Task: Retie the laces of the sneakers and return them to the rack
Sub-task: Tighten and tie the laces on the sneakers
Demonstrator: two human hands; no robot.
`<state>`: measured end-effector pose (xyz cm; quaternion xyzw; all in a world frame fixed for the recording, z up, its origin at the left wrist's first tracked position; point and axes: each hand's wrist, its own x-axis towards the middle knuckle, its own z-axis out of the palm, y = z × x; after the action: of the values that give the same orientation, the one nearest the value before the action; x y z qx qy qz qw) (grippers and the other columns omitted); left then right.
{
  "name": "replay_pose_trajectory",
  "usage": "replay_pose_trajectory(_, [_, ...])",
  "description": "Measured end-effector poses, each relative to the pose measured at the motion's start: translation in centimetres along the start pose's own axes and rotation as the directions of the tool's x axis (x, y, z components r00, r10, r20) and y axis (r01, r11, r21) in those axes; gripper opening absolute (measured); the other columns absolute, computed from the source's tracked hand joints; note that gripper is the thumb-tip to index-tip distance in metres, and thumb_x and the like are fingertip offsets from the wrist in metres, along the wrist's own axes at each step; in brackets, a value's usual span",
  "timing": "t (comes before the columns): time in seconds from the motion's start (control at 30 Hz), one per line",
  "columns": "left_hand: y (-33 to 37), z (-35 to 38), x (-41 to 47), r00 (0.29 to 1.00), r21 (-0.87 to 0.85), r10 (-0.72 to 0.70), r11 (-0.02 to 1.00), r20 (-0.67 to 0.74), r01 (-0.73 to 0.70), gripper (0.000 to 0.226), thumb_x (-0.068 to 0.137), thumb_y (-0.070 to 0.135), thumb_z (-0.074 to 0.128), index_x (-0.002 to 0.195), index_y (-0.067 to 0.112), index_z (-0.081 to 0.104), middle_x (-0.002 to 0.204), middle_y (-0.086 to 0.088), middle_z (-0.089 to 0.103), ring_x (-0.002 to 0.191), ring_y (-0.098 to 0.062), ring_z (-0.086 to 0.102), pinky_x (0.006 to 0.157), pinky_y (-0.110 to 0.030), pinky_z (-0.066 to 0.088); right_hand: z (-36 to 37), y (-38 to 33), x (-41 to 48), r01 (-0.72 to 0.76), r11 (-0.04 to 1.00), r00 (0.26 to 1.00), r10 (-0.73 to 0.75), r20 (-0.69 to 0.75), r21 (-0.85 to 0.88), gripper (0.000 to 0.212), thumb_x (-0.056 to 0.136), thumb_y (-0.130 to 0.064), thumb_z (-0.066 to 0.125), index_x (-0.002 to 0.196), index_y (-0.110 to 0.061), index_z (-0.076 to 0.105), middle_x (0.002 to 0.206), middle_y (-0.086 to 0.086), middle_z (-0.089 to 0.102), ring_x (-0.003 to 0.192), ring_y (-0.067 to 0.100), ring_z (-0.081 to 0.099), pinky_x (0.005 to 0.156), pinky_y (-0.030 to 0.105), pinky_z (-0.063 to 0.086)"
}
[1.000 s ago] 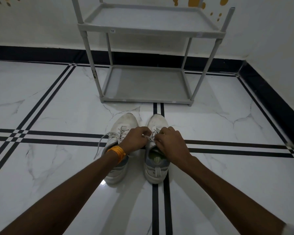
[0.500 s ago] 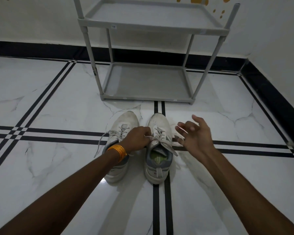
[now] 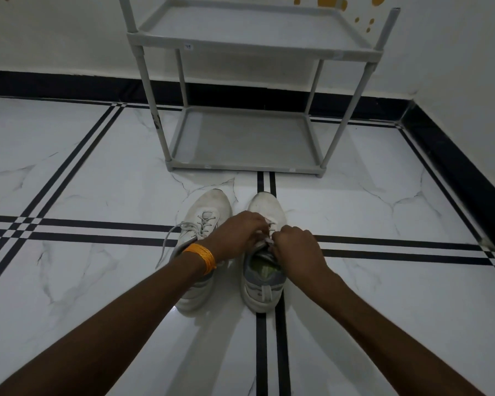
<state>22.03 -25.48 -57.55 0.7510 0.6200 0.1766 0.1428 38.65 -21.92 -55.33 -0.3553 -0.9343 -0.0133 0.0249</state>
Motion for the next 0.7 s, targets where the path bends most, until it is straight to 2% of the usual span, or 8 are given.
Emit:
replay_pose_trajectory(0.07, [0.0, 0.3, -0.5, 0.999, 0.045, 0.028, 0.999, -0.029, -0.027, 0.016, 0.092, 0.022, 0.057, 0.104, 0.013, 0.063, 0.106, -0.008, 0.065, 0.098, -0.024, 0.059, 0.083, -0.039, 0.05, 0.4, -0.1, -0.4, 0.037, 0.999, 0.999, -0.037, -0.024, -0.029, 0.041, 0.03, -0.01, 0.096, 0.056, -0.007, 0.064, 0.051, 0.011, 0.06, 0.04, 0.027, 0.056, 0.042, 0.028, 0.045])
replay_pose_trajectory(0.1, [0.0, 0.5, -0.7, 0.998, 0.083, 0.056, 0.995, -0.028, -0.053, 0.016, 0.094, 0.025, 0.055, 0.104, 0.014, 0.06, 0.104, -0.008, 0.064, 0.095, -0.024, 0.058, 0.08, -0.04, 0.05, 0.5, -0.2, -0.5, 0.049, 0.998, 0.998, -0.051, -0.041, -0.048, 0.044, 0.025, -0.008, 0.096, 0.056, -0.006, 0.064, 0.05, 0.012, 0.059, 0.038, 0.027, 0.055, 0.042, 0.028, 0.045])
replay_pose_trajectory(0.27, [0.3, 0.9, -0.8, 0.991, 0.29, 0.122, 0.948, 0.047, -0.13, 0.027, 0.098, 0.023, 0.048, 0.121, 0.007, 0.048, 0.109, -0.015, 0.058, 0.09, -0.027, 0.056, 0.077, -0.04, 0.05, -0.1, 0.4, -0.4, 0.061, 0.991, 0.996, -0.054, 0.065, -0.116, 0.04, 0.057, -0.008, 0.088, 0.088, -0.003, 0.064, 0.077, 0.017, 0.066, 0.062, 0.032, 0.065, 0.056, 0.037, 0.049])
replay_pose_trajectory(0.37, [0.3, 0.7, -0.9, 0.988, 0.179, -0.008, 0.984, 0.153, -0.02, 0.048, 0.098, 0.023, 0.047, 0.141, 0.009, 0.032, 0.122, -0.015, 0.053, 0.097, -0.031, 0.059, 0.082, -0.042, 0.05, 0.5, 1.4, -0.9, 0.072, 0.995, 0.997, -0.069, 0.041, -0.073, 0.047, 0.048, -0.008, 0.092, 0.084, -0.005, 0.062, 0.071, 0.013, 0.063, 0.055, 0.029, 0.062, 0.049, 0.034, 0.046])
replay_pose_trajectory(0.47, [0.2, 0.7, -1.0, 0.972, 0.15, -0.058, 0.988, 0.229, 0.024, 0.06, 0.097, 0.019, 0.048, 0.151, 0.009, 0.022, 0.135, -0.016, 0.047, 0.109, -0.034, 0.057, 0.09, -0.039, 0.045, 1.5, 2.0, -1.9, 0.237, 0.965, 0.968, -0.244, -0.051, -0.109, 0.038, 0.066, -0.018, 0.084, 0.095, -0.006, 0.063, 0.079, 0.014, 0.062, 0.063, 0.029, 0.06, 0.051, 0.037, 0.047])
replay_pose_trajectory(0.57, [0.4, 1.1, -1.5, 0.983, 0.215, -0.02, 0.976, 0.185, -0.02, 0.054, 0.099, 0.024, 0.046, 0.148, 0.01, 0.028, 0.132, -0.014, 0.05, 0.107, -0.032, 0.059, 0.09, -0.042, 0.049, 1.4, 1.9, -2.5, 0.176, 0.983, 0.982, -0.179, -0.061, -0.042, 0.033, 0.083, -0.029, 0.072, 0.108, -0.013, 0.057, 0.088, 0.012, 0.063, 0.072, 0.03, 0.062, 0.061, 0.041, 0.05])
replay_pose_trajectory(0.63, [0.7, 1.2, -1.7, 0.988, 0.283, -0.006, 0.958, 0.152, -0.037, 0.046, 0.101, 0.025, 0.042, 0.143, 0.008, 0.034, 0.125, -0.014, 0.053, 0.1, -0.031, 0.061, 0.083, -0.043, 0.052, 1.3, 1.7, -2.7, 0.134, 0.987, 0.991, -0.132, 0.028, -0.092, 0.034, 0.079, -0.028, 0.077, 0.105, -0.013, 0.061, 0.088, 0.009, 0.065, 0.071, 0.026, 0.065, 0.063, 0.036, 0.05])
replay_pose_trajectory(0.7, [1.2, 0.9, -1.6, 0.992, 0.365, 0.019, 0.929, 0.123, -0.063, 0.033, 0.101, 0.021, 0.04, 0.13, 0.006, 0.043, 0.116, -0.016, 0.055, 0.091, -0.032, 0.062, 0.071, -0.041, 0.05, 1.0, 1.9, -2.7, 0.143, 0.978, 0.99, -0.14, 0.028, -0.151, 0.038, 0.052, -0.017, 0.092, 0.079, -0.013, 0.066, 0.066, 0.005, 0.065, 0.05, 0.021, 0.062, 0.047, 0.03, 0.047])
